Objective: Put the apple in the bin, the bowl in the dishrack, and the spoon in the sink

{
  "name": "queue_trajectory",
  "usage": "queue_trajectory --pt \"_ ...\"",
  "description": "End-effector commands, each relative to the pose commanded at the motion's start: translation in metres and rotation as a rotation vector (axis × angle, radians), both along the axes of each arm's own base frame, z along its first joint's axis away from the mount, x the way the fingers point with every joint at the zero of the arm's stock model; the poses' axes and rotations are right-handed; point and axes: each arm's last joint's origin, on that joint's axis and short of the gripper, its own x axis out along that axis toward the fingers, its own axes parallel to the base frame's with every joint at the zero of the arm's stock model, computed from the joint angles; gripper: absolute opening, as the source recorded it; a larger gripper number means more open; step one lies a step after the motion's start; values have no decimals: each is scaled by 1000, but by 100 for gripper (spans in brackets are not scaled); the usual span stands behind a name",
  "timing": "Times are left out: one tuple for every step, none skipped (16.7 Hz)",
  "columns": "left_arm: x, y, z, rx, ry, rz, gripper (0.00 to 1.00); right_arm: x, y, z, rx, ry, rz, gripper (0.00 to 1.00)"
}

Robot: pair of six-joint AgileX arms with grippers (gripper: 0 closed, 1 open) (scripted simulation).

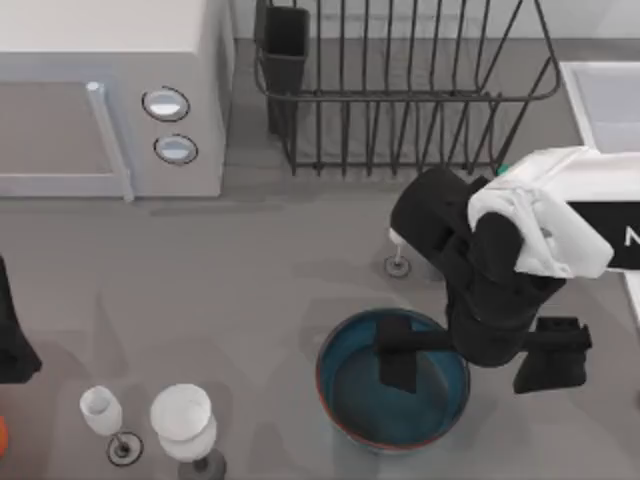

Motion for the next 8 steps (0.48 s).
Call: queue_trajectory --pt "0 0 0 0 0 0 100 0 0 0 0 0 0 85" --pt "0 0 0 0 0 0 100 0 0 0 0 0 0 77" --pt "0 0 0 0 0 0 100 0 0 0 0 0 0 70" --pt "0 0 0 0 0 0 100 0 0 0 0 0 0 62" --pt "0 0 0 0 0 0 100 0 0 0 0 0 0 55" --pt "0 0 0 0 0 0 100 0 0 0 0 0 0 47" --pt "0 0 0 0 0 0 100 0 0 0 0 0 0 40" --pt "0 0 0 0 0 0 100 0 0 0 0 0 0 32"
